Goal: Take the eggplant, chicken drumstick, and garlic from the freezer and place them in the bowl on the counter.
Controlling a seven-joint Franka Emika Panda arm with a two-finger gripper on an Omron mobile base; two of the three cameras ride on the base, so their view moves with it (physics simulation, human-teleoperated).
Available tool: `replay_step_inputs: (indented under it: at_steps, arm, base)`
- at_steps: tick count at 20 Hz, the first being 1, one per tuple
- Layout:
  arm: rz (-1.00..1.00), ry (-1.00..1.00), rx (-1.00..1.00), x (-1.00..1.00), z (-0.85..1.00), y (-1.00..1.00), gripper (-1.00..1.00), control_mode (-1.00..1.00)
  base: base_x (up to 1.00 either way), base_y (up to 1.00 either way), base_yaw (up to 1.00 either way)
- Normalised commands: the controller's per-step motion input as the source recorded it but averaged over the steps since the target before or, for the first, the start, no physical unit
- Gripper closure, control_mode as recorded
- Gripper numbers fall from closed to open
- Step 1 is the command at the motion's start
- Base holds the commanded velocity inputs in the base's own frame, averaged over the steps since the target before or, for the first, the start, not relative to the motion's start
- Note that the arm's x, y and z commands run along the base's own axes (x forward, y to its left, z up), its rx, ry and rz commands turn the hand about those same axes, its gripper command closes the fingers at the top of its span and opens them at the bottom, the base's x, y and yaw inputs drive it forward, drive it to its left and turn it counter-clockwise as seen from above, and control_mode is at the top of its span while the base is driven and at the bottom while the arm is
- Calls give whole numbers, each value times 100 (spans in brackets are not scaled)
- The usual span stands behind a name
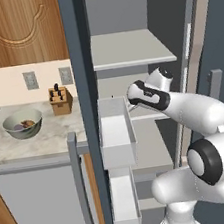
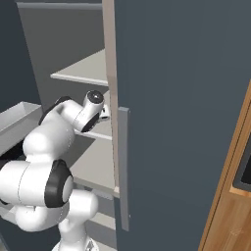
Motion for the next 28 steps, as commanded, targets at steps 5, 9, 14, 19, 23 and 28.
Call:
replay_step_inputs:
  at_steps: [5,9,14,19,23,28]
  arm:
    - [2,-6,0,5,0,2,-100,-100]
    - [0,0,0,26,0,20,-100,-100]
    - [2,0,0,23,0,9,-100,-100]
    - [6,-1,0,9,0,0,-100,-100]
    - [13,-6,0,12,0,0,-100,-100]
    - [9,-2,0,19,0,8,-100,-100]
  base:
    - [0,0,0]
    - [0,0,0]
    - [0,0,0]
    - [0,0,0]
    - [0,0,0]
    - [0,0,0]
